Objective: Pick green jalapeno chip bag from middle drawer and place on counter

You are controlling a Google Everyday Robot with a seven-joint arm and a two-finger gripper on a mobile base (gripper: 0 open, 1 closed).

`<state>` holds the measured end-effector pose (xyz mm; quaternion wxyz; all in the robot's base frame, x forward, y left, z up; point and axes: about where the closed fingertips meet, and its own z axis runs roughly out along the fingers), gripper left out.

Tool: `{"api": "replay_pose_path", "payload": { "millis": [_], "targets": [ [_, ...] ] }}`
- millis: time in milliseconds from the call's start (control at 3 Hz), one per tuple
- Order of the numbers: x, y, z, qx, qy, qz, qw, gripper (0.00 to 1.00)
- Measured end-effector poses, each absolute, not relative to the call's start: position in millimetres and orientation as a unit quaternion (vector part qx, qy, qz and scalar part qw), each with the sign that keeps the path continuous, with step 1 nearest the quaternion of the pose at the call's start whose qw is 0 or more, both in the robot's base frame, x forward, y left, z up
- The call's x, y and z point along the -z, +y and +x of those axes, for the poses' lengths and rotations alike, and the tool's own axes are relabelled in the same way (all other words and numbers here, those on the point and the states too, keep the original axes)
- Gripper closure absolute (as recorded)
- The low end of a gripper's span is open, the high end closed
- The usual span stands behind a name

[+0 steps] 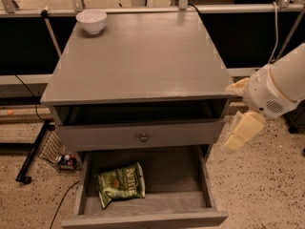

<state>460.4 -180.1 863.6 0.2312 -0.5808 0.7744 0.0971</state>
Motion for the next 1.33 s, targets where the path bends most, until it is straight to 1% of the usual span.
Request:
{"api": "replay_pose_path", "payload": {
  "millis": [333, 667, 1333],
  "targets": [
    [-824, -163, 463, -0.115, 0.777, -0.573, 0.235, 0.00],
    [-820, -164, 462, -0.118, 0.777, -0.571, 0.236, 0.00],
    [-749, -164, 451, -0.159, 0.778, -0.555, 0.247, 0.00]
  ]
}}
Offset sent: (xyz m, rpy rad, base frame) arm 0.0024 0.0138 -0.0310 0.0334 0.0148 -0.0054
